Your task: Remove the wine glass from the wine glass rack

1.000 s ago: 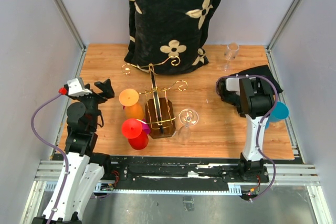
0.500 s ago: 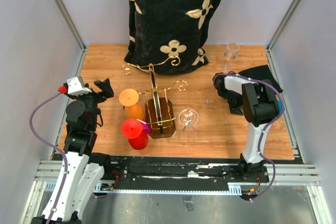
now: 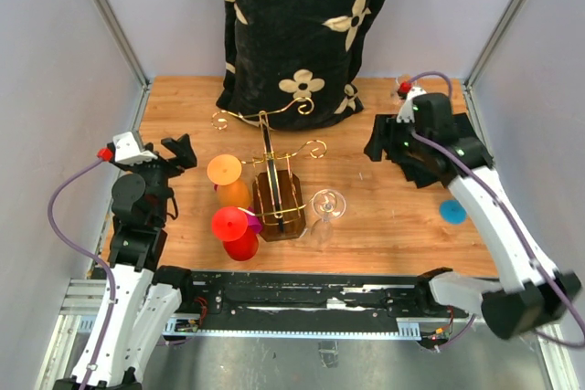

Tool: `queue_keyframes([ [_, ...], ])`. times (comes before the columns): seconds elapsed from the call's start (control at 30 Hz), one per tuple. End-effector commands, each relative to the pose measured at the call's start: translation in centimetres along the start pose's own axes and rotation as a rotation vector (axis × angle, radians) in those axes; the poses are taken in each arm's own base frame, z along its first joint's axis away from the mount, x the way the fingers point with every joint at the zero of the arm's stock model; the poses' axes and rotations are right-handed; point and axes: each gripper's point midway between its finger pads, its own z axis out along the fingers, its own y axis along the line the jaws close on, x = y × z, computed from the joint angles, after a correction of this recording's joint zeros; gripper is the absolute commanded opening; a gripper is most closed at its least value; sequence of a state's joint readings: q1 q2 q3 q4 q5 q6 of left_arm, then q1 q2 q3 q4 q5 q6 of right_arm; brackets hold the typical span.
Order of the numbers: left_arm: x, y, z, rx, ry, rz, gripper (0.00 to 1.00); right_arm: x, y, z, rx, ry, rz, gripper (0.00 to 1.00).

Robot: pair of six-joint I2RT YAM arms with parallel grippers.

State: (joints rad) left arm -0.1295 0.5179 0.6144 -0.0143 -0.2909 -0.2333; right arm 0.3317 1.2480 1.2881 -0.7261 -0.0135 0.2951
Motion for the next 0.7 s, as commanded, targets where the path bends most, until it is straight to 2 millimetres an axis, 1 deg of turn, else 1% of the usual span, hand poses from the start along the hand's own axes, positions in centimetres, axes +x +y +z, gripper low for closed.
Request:
queue_keyframes([
  [0.0,-1.9,-1.1,-0.4,0.037,-0.032,-0.035,0.98,-0.4,9.3,-7.2,-0.564,-0.1,0.107,0.66],
  [0.03,-1.9,-1.2,-0.4,0.044,-0.031,-0.039,0.98,-0.6,10.3,-8.5,-0.638,-0.141,0.142,0.59],
  [0.07,-1.8,-1.3,-0.4,0.049,-0.029,-0.044,0.98,-0.3,10.9,-9.5,-0.695,-0.158,0.165,0.55],
  [0.1,-1.8,-1.4,-0.4,0.055,-0.026,-0.051,0.98,0.0,11.2,-10.4,-0.725,-0.161,0.173,0.51],
  [0.13,-1.6,-1.6,-0.5,0.062,-0.022,-0.056,0.98,0.3,11.4,-11.0,-0.743,-0.146,0.175,0.49],
  [0.3,-1.6,-1.7,-0.6,0.068,-0.012,-0.061,0.98,2.1,12.4,-12.8,-0.832,-0.072,0.187,0.49],
  [0.37,-1.6,-1.6,-0.6,0.065,-0.012,-0.062,0.98,2.8,12.3,-12.9,-0.828,-0.059,0.196,0.49],
  [0.47,-1.4,-1.7,-0.6,0.068,-0.008,-0.068,0.98,4.2,11.9,-12.2,-0.798,-0.016,0.199,0.49],
  [0.5,-1.4,-1.7,-0.6,0.069,-0.006,-0.071,0.98,4.9,12.1,-11.8,-0.802,0.004,0.205,0.49],
  [0.6,-1.1,-1.7,-0.5,0.067,-0.001,-0.074,0.98,6.2,12.8,-11.5,-0.816,0.037,0.2,0.49],
  [0.67,-1.1,-1.6,-0.6,0.062,0.001,-0.072,0.98,6.6,13.2,-11.5,-0.828,0.046,0.194,0.48],
])
